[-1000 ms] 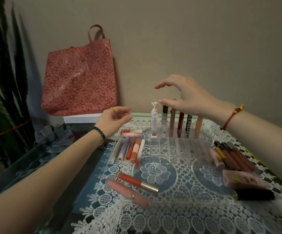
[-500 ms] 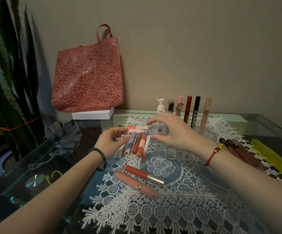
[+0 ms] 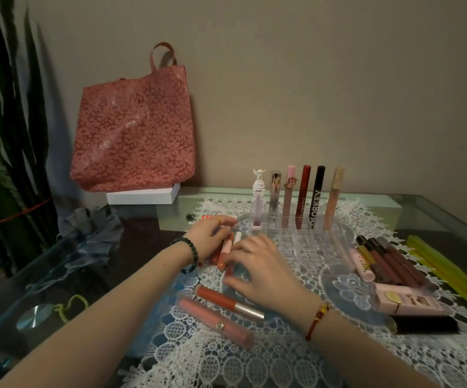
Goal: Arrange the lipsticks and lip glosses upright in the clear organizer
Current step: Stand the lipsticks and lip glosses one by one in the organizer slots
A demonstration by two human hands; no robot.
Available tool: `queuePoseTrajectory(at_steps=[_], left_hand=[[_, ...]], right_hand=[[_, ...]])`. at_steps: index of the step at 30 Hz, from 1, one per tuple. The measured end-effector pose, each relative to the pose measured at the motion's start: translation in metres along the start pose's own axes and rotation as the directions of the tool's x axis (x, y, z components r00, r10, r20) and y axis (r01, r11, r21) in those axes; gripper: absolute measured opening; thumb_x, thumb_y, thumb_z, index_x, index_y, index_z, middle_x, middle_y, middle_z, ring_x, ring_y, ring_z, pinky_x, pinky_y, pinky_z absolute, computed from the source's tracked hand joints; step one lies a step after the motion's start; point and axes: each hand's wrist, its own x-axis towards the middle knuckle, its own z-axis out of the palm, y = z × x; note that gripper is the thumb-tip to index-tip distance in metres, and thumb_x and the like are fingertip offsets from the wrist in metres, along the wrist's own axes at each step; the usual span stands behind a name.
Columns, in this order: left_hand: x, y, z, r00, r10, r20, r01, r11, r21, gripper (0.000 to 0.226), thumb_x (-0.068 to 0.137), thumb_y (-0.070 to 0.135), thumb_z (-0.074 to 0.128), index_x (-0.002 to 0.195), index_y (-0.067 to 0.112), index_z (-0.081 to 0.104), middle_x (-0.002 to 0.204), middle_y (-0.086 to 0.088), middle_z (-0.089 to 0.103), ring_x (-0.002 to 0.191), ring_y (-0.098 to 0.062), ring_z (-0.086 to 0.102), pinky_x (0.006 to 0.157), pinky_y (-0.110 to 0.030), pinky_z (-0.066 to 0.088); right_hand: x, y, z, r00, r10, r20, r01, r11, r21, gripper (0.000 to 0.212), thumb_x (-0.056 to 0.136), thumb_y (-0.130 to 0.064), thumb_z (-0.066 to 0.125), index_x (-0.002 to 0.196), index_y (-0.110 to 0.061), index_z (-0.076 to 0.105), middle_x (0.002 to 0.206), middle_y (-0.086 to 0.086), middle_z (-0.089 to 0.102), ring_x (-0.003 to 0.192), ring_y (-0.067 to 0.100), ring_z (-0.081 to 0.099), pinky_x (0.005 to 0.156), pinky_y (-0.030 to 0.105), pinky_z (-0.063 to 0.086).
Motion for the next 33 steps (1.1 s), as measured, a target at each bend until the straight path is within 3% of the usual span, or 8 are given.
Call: queuePoseTrajectory(at_steps=[4, 9, 15, 17, 22, 25, 29, 33], left_hand=[[0.013, 0.001, 0.006, 0.994, -0.044, 0.1, 0.035, 0.995, 0.098, 0.034, 0.095, 0.013, 0.035, 0.126, 0.018, 0.05, 0.126, -0.002, 0.056, 0.114, -0.015, 0.051, 0.101, -0.027, 0.036], [0.022, -0.005, 0.008, 0.993, -0.03, 0.117, 0.008, 0.982, 0.186, 0.037, 0.093, 0.007, 0.035, 0.122, 0.019, 0.054, 0.122, -0.003, 0.059, 0.112, -0.016, 0.052, 0.097, -0.023, 0.037], [0.014, -0.004, 0.0, 0.999, -0.041, 0.004, 0.041, 0.992, -0.119, 0.026, 0.091, 0.011, 0.044, 0.11, 0.023, 0.057, 0.091, 0.006, 0.063, 0.082, -0.009, 0.057, 0.073, -0.015, 0.044], [0.01, 0.0, -0.004, 0.998, -0.029, -0.052, 0.014, 0.966, -0.258, 0.022, 0.09, 0.013, 0.049, 0.107, 0.022, 0.057, 0.096, 0.01, 0.06, 0.088, -0.005, 0.056, 0.075, -0.009, 0.042], [0.001, 0.013, -0.019, 0.987, -0.01, -0.158, -0.065, 0.885, -0.461, 0.024, 0.083, 0.01, 0.06, 0.104, 0.022, 0.058, 0.108, 0.002, 0.059, 0.086, -0.006, 0.061, 0.077, -0.02, 0.053], [-0.006, 0.026, -0.024, 0.981, -0.017, -0.194, -0.097, 0.82, -0.564, 0.032, 0.079, 0.004, 0.064, 0.105, 0.022, 0.057, 0.107, 0.007, 0.058, 0.072, -0.002, 0.065, 0.063, -0.015, 0.054], [-0.009, 0.037, -0.026, 0.969, 0.017, -0.248, -0.162, 0.798, -0.581, 0.039, 0.076, 0.0, 0.065, 0.103, 0.027, 0.056, 0.108, 0.01, 0.058, 0.071, 0.0, 0.065, 0.065, -0.016, 0.053], [-0.008, 0.043, -0.025, 0.961, 0.01, -0.277, -0.19, 0.751, -0.632, 0.043, 0.076, -0.003, 0.064, 0.104, 0.028, 0.055, 0.101, 0.008, 0.06, 0.072, 0.003, 0.065, 0.066, -0.014, 0.052]], right_hand=[[-0.004, 0.002, 0.004, 1.0, -0.009, -0.03, 0.01, 1.0, 0.01, 0.032, 0.087, -0.042, 0.05, 0.114, -0.028, 0.058, 0.117, -0.006, 0.054, 0.119, 0.011, 0.037, 0.112, 0.032, 0.002], [-0.004, 0.003, 0.007, 0.998, -0.012, -0.063, 0.015, 0.998, 0.053, 0.026, 0.088, -0.035, 0.052, 0.11, -0.025, 0.061, 0.113, -0.004, 0.057, 0.116, 0.012, 0.04, 0.114, 0.034, 0.005], [-0.004, 0.004, 0.009, 0.993, 0.028, -0.117, -0.014, 0.993, 0.119, 0.043, 0.083, -0.036, 0.058, 0.123, -0.025, 0.048, 0.12, -0.007, 0.051, 0.119, 0.01, 0.038, 0.114, 0.033, 0.012], [-0.005, 0.006, 0.008, 0.989, 0.051, -0.137, -0.033, 0.991, 0.126, 0.052, 0.082, -0.04, 0.058, 0.129, -0.026, 0.042, 0.125, -0.009, 0.046, 0.122, 0.008, 0.034, 0.114, 0.033, 0.016], [-0.006, 0.007, 0.002, 0.982, 0.128, -0.141, -0.098, 0.974, 0.205, 0.068, 0.079, -0.045, 0.06, 0.137, -0.032, 0.027, 0.135, -0.014, 0.038, 0.127, 0.003, 0.028, 0.108, 0.019, 0.007], [-0.005, 0.005, -0.001, 0.968, 0.202, -0.147, -0.152, 0.943, 0.295, 0.075, 0.074, -0.042, 0.066, 0.133, -0.039, 0.02, 0.123, -0.021, 0.04, 0.12, -0.001, 0.032, 0.107, 0.019, 0.015], [-0.004, 0.005, -0.005, 0.956, 0.254, -0.145, -0.18, 0.901, 0.394, 0.074, 0.073, -0.036, 0.069, 0.125, -0.046, 0.018, 0.108, -0.027, 0.042, 0.111, -0.006, 0.035, 0.1, 0.015, 0.018], [-0.001, 0.004, -0.004, 0.947, 0.297, -0.124, -0.199, 0.843, 0.5, 0.068, 0.075, -0.027, 0.069, 0.126, -0.041, 0.027, 0.101, -0.017, 0.056, 0.114, 0.002, 0.043, 0.097, 0.02, 0.022]])
